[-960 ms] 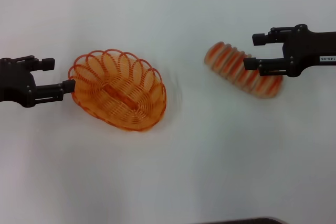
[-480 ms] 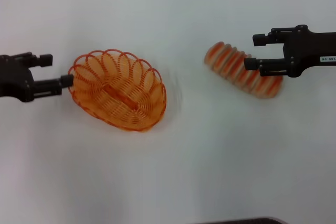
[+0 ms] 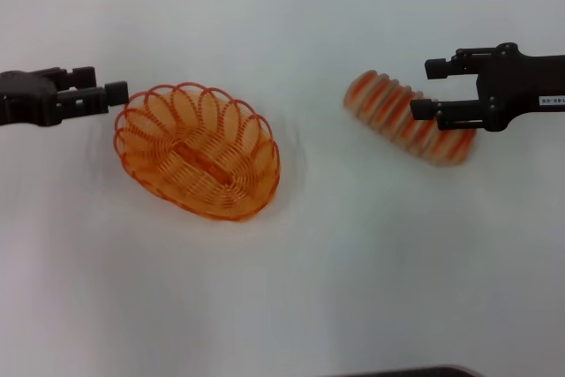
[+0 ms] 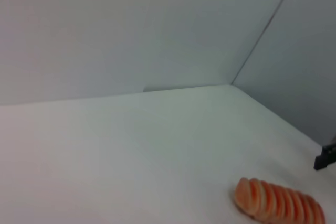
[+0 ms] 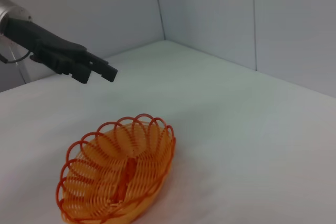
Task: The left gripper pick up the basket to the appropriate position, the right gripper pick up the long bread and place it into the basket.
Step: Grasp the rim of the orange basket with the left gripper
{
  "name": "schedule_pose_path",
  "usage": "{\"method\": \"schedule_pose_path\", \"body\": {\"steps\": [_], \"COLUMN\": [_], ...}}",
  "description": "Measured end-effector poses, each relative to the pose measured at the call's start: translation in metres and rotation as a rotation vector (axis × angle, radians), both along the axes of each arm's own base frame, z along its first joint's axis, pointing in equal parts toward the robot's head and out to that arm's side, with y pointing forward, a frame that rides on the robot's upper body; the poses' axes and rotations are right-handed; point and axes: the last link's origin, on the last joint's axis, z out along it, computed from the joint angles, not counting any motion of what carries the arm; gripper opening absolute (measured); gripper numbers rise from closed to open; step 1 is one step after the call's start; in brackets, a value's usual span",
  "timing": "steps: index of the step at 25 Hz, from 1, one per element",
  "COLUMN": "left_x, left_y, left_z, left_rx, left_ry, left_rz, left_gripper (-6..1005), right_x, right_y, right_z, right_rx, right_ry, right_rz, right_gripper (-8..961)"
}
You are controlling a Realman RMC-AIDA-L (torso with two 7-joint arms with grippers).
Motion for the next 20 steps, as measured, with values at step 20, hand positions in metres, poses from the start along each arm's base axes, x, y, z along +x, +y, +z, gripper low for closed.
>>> {"method": "schedule_pose_path", "body": {"steps": [20], "left_x": [0.024], "left_y": [0.05], "left_z": [0.025], "left_rx": [-0.145], "left_ry": [0.149], "left_rz": [0.295], "left_gripper": [784], "right_x": [-0.002], "right_y": [0.002], "right_z": [0.004], "right_rx": [-0.01], "right_ry": [-0.001], "right_rz": [0.005], "right_gripper": [719]}}
